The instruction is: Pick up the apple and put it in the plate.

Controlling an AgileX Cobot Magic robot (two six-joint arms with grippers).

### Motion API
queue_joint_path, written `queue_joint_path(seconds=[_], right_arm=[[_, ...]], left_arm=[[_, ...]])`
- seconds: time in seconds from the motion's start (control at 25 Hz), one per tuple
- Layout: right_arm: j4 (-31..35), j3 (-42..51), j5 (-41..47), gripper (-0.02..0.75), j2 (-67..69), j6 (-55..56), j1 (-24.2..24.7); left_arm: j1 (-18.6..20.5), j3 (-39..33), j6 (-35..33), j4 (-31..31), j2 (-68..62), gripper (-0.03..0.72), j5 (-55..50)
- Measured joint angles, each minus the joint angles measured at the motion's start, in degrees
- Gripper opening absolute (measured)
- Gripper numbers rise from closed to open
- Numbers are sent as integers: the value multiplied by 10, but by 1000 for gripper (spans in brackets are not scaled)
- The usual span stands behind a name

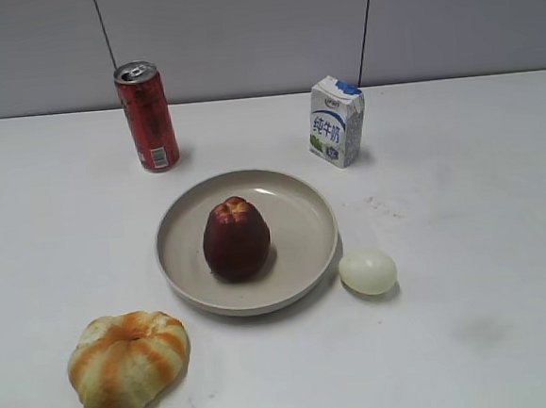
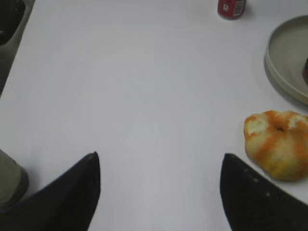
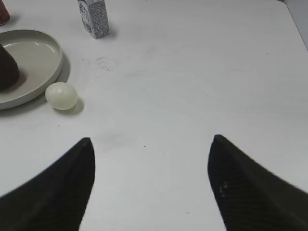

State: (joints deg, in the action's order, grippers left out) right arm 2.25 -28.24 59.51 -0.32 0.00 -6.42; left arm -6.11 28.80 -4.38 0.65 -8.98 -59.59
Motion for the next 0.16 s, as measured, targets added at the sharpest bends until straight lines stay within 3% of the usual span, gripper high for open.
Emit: queue_joint_path(seconds=[0.16], right_arm=[[0, 0, 0, 585, 0, 0, 0]], left_arm=[[2, 0, 0, 0, 53, 589, 0]])
